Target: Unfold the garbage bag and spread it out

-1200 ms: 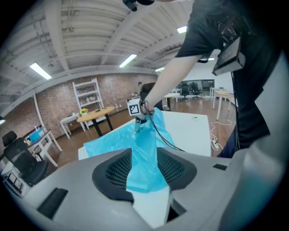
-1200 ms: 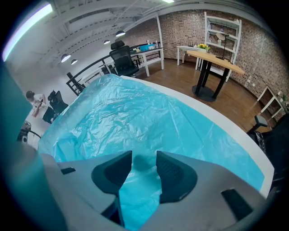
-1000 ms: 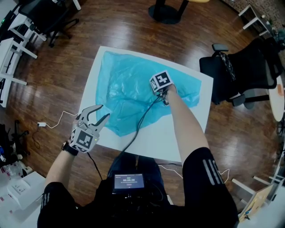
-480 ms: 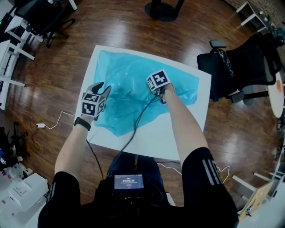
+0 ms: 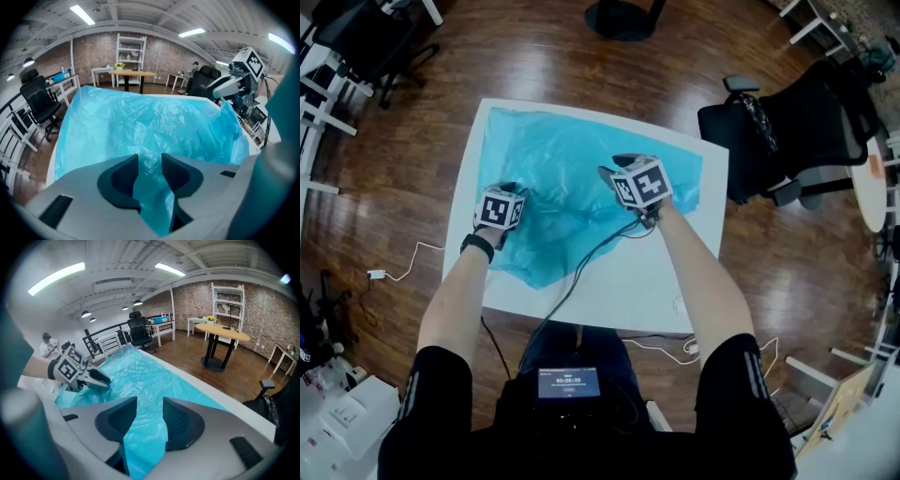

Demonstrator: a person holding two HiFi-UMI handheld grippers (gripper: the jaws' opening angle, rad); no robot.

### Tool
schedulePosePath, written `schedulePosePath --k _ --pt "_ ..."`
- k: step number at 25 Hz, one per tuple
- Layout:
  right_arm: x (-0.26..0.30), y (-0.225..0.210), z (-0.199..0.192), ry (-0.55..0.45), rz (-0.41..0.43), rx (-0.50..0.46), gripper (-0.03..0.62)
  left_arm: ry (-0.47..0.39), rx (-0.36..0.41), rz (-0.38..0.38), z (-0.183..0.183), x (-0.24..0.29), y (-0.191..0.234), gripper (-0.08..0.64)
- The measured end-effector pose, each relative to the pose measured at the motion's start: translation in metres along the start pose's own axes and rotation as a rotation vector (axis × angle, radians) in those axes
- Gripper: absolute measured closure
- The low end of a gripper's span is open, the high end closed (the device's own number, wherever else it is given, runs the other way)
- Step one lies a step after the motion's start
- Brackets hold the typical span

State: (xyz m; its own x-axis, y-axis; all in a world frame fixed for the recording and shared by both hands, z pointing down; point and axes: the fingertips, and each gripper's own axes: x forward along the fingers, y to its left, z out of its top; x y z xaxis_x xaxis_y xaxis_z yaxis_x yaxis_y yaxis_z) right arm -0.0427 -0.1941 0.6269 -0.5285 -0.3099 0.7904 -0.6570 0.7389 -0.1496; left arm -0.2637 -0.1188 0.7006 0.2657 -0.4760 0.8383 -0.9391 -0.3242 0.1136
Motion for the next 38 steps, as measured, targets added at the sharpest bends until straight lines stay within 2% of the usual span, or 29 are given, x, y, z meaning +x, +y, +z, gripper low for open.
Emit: schedulePosePath --k 3,5,13,17,19,24,27,32,34,36,38 --pt "-0.038 -0.007 -0.019 -0.033 -0.055 -0.04 0.39 0.0 0.009 0.005 0.001 0.002 0.001 0.393" --pt "-0.059 -0.018 -0.04 -0.039 -0.102 -0.016 0.39 0.003 0.012 0.008 0.002 0.002 0.002 0.393" --pt "-0.121 -0.04 -0.126 -0.07 -0.224 0.244 0.39 0.008 0.038 0.022 0.005 0.003 0.003 0.399" --pt "-0.121 -0.036 -0.162 -0.131 -0.195 0.565 0.385 0.001 0.033 0.028 0.006 0.003 0.005 0.399" --pt "-0.119 -0.038 -0.175 -0.167 -0.18 0.696 0.371 0.001 0.033 0.025 0.006 0.003 0.004 0.399" --pt "-0.109 -0.051 -0.194 -0.245 -0.145 0.88 0.371 0.004 0.037 0.023 0.006 0.005 0.003 0.399" --pt "-0.103 -0.058 -0.195 -0.305 -0.113 0.947 0.373 0.003 0.038 0.027 0.006 0.004 0.003 0.399" --pt "-0.091 -0.065 -0.205 -0.314 -0.099 1.004 0.388 0.007 0.037 0.027 0.006 0.004 0.003 0.399" --pt "-0.09 -0.067 -0.203 -0.354 -0.079 1.032 0.458 0.008 0.039 0.027 0.007 0.004 0.003 0.399" --pt "-0.09 -0.067 -0.201 -0.387 -0.062 1.045 0.484 0.01 0.039 0.028 0.007 0.005 0.003 0.399" --pt "-0.09 -0.066 -0.199 -0.409 -0.051 1.043 0.557 0.01 0.037 0.029 0.007 0.006 0.004 0.399"
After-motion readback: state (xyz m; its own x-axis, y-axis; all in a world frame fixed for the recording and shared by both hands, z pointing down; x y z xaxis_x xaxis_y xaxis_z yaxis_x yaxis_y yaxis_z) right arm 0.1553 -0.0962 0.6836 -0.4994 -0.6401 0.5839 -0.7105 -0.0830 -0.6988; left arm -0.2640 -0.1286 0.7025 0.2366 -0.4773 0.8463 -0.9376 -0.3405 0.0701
